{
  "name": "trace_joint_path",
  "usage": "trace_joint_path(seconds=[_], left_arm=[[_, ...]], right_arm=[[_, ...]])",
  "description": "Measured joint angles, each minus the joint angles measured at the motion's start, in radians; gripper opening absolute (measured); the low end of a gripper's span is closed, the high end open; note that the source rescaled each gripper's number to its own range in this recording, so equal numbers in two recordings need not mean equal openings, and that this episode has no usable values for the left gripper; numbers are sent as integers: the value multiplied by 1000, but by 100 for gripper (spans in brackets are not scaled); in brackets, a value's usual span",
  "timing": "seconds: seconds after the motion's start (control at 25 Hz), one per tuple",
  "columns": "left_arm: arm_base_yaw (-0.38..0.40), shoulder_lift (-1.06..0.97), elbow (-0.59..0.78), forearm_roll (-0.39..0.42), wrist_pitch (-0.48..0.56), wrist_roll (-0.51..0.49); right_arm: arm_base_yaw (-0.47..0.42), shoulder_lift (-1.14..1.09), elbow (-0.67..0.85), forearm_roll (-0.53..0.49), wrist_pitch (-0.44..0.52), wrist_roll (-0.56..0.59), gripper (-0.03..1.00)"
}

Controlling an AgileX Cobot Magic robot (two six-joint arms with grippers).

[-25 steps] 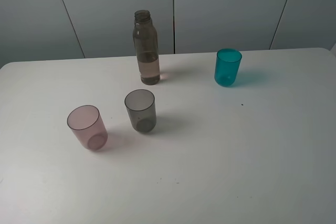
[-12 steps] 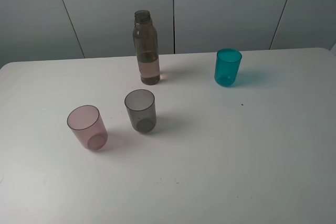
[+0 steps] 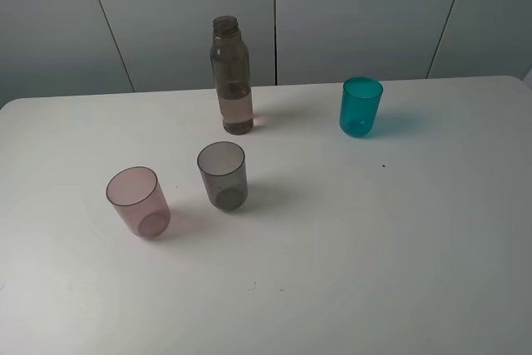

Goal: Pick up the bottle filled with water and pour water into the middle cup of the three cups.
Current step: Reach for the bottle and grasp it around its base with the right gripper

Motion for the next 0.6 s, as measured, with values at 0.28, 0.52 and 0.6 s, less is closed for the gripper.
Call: trace_joint_path(seconds=[0.28,0.52,0.6], left_arm=[[0,0,0,0,0,0],[0,0,0,0,0,0],[0,0,0,0,0,0]], right_arm=[[0,39,-2,36,0,6,100],[0,271,-131,40,-92,-15,100],[0,357,-190,43,-160,-23,100]])
